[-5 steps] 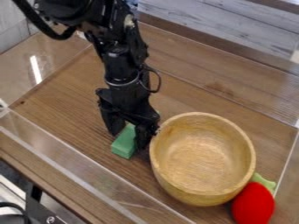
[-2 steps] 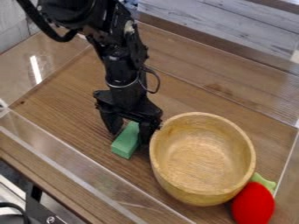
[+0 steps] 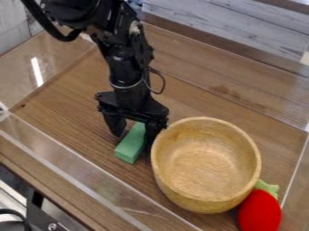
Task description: Put the green block in the brown bowl
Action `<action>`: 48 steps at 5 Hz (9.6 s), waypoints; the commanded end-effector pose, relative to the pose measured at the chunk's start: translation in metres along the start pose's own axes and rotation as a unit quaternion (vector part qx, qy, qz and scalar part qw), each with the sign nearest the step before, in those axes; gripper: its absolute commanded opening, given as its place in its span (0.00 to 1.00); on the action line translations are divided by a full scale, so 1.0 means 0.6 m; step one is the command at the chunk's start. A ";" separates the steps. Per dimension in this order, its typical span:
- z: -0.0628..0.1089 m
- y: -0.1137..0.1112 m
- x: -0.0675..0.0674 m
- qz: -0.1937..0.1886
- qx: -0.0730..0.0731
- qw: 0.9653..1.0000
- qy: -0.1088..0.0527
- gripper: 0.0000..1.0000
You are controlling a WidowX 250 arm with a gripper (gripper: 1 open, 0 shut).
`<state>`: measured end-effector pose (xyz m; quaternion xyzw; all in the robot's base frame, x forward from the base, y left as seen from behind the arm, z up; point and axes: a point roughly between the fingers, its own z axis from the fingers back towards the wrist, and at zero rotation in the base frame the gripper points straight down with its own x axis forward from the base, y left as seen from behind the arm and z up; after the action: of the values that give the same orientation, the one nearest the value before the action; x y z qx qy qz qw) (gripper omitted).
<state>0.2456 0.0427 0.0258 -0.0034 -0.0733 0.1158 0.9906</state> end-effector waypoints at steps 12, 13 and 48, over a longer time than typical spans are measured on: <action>0.066 -0.291 -0.029 0.119 -0.045 0.991 -0.032 0.00; 0.075 -0.293 -0.025 0.140 -0.040 0.989 -0.037 0.00; 0.224 -0.034 0.152 -0.021 -0.006 0.996 -0.081 1.00</action>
<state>0.3137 0.0415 0.1551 0.0014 -0.1263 0.0955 0.9874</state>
